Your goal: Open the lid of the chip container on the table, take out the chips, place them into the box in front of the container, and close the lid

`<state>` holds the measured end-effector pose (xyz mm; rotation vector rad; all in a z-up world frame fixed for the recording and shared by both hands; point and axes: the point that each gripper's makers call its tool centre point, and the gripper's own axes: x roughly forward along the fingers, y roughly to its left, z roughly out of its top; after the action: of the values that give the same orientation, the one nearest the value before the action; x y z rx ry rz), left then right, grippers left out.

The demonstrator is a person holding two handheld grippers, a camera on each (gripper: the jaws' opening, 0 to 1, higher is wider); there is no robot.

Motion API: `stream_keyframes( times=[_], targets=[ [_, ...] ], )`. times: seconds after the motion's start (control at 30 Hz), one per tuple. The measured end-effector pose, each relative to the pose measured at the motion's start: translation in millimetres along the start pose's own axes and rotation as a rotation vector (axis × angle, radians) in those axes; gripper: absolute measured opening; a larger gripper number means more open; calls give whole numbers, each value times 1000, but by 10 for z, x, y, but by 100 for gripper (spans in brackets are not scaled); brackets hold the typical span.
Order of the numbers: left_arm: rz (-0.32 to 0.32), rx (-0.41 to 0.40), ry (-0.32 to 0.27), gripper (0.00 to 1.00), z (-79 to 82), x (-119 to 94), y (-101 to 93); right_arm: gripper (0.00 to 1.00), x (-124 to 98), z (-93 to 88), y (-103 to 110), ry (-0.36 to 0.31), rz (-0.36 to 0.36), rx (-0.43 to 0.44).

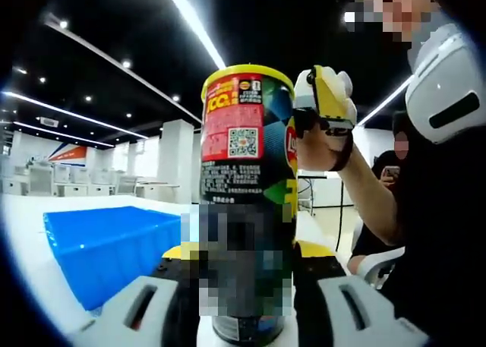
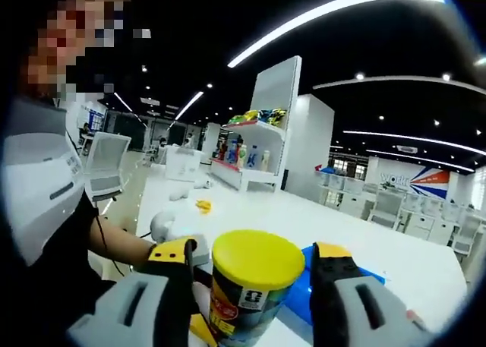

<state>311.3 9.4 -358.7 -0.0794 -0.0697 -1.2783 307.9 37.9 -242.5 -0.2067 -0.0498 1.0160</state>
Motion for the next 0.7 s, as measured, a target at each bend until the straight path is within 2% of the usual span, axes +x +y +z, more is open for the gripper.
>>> stream_keyframes(
  times=[0.1,0.17,0.2,0.53,0.7],
  targets=[
    [2,2,0,46,-2,0,-2,53,8,-23,-21,5,-15,6],
    [3,5,1,46,-4,0,-13,46,8,-68,-104,25,-59,16],
    [8,9,1,46,-4,2,-6,45,14,-75,-54,25,-28,54],
    [1,10,4,46,-13,-11,-28,43,-19,-60,-23,-22,-67,46],
    [-5,12,2,46,-20,-8,-48,42,-47,-47,-41,-60,-85,118]
  ],
)
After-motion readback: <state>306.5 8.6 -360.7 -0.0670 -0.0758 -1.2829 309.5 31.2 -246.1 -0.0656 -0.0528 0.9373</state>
